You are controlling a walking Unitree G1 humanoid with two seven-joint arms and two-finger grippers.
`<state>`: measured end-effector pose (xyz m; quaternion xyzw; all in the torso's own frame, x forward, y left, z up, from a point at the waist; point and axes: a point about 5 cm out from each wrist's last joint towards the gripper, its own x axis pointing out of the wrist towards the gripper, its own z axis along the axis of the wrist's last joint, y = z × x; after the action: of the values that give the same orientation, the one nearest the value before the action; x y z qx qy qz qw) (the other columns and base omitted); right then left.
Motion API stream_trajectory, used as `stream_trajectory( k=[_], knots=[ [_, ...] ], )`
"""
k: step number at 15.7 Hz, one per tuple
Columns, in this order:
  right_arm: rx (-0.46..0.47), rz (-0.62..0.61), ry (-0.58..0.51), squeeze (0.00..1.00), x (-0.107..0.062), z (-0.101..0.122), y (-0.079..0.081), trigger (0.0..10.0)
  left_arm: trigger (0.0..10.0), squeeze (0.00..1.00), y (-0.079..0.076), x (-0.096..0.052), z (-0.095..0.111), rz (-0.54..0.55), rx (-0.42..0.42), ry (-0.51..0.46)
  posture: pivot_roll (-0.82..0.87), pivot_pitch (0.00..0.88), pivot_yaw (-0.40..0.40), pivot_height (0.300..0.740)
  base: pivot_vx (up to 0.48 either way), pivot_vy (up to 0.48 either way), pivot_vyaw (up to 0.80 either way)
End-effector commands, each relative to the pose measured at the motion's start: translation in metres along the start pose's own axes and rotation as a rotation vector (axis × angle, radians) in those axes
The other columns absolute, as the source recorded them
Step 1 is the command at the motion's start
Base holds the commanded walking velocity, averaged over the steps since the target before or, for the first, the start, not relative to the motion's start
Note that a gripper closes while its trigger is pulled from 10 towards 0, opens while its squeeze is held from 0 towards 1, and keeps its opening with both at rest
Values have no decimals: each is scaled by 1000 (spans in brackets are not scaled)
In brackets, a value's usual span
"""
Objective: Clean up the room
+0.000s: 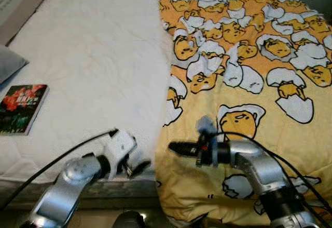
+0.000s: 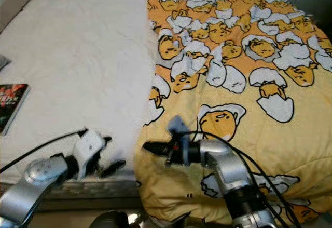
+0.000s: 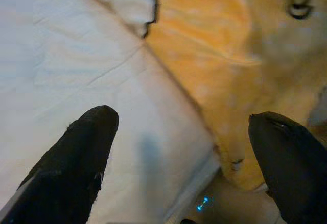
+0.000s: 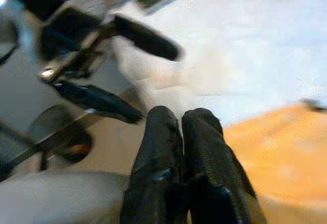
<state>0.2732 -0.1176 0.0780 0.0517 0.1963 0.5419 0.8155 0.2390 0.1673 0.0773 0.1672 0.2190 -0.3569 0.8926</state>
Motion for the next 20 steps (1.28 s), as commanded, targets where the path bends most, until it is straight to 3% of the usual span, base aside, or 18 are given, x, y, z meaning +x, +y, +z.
stream_trajectory(
  k=[1,3,7,9,13,15,16,17,18,19,20],
  knots=[
    [39,-96,-14,1000,-14,-4,-9,10000,10000,1000,9,3,-1,42,-80,-12,95,95,19,740,0,0,0],
    [62,-138,-3,1000,-29,-9,-11,10000,10000,1000,8,18,0,-6,-174,-43,80,95,24,740,0,0,0],
    [12,-211,33,1000,-49,-13,-17,10000,10000,1000,7,42,-3,-19,-263,-51,47,99,27,740,0,0,0],
    [-2,-215,71,1000,-64,-14,-15,10000,10000,1000,9,62,-6,0,-346,-69,18,110,25,740,0,0,0],
    [-17,-226,107,1000,-74,-13,-17,10000,10000,1000,0,76,-9,-78,-458,-72,8,116,23,740,0,0,0],
    [-43,-189,120,1000,-75,-10,-15,10000,10000,1000,-3,89,-17,-65,-464,-12,-7,125,16,740,0,0,0],
    [-51,-176,126,855,-75,-9,-13,10000,10000,1000,-4,91,-20,-59,-459,10,-7,125,16,740,0,0,0],
    [-56,-174,129,0,-74,-9,-12,10000,10000,1000,-4,92,-22,-51,-443,26,-7,125,16,740,0,0,0],
    [-59,-174,130,0,-74,-10,-11,10000,10000,1000,-4,93,-23,-46,-431,36,-7,125,16,740,0,0,0],
    [-66,-175,134,0,-74,-10,-11,10000,4275,694,-7,95,-23,-56,-425,35,-11,126,13,740,0,0,0],
    [-68,-173,135,0,-74,-10,-11,10000,0,471,-8,96,-23,-65,-433,27,-9,126,13,740,0,0,0]
  ],
)
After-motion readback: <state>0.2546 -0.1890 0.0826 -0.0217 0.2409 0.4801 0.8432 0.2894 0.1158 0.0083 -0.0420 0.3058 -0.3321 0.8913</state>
